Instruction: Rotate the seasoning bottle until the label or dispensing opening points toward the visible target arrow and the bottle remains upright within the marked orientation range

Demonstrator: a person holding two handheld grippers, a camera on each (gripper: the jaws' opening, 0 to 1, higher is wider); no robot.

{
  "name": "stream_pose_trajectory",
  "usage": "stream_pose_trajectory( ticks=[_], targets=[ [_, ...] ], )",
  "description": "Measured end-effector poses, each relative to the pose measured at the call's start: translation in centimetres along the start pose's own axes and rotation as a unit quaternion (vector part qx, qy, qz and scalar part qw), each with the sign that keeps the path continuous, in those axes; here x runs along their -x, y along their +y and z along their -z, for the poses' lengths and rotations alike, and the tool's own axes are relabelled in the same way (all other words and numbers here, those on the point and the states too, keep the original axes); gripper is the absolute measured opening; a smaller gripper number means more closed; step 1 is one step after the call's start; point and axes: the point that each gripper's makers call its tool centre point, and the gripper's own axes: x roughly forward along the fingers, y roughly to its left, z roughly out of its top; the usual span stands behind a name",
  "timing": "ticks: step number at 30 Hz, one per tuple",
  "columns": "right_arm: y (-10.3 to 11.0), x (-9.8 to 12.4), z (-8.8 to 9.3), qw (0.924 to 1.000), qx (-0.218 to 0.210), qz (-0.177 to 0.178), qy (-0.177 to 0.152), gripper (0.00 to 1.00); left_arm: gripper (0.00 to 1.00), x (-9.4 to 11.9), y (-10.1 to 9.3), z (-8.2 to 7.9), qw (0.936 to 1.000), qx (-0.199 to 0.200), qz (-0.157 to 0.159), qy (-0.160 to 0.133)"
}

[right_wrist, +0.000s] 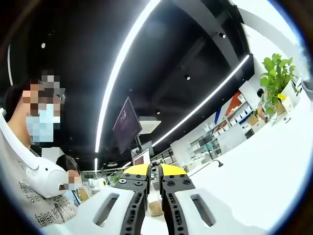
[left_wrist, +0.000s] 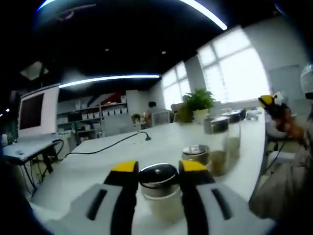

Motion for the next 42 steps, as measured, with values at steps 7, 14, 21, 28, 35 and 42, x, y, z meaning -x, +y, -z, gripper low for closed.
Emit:
stream_pose_trajectory(
  ticks=[7,14,21,28,35,42],
  targets=[
    [-0.1,-0.1,0.3,1.0000,-0.001,0.000,0.004,0.04,0.34,0.0,-0.2,0.0,0.9996,0.001,0.028,0.003],
    [-0.1,0.0,0.3,1.0000,-0.002,0.001,0.003,0.04,0.34,-0.2,-0.2,0.0,0.9970,0.002,0.077,0.010],
    [0.0,-0.3,0.7,1.0000,-0.006,-0.002,0.007,0.04,0.34,0.0,-0.6,0.1,0.9850,-0.009,0.172,0.013],
    [0.2,-0.6,0.8,0.9999,-0.006,-0.007,0.013,0.03,0.34,-0.5,-0.8,0.2,0.9760,-0.020,0.216,0.016],
    [0.3,-0.7,0.9,0.9998,-0.004,-0.010,0.015,0.03,0.34,-0.6,-0.9,0.3,0.9650,-0.015,0.261,0.021],
    [0.4,-0.7,1.2,0.9998,-0.006,-0.011,0.018,0.03,0.34,-0.5,-1.9,0.4,0.9423,-0.006,0.334,0.020]
  ],
)
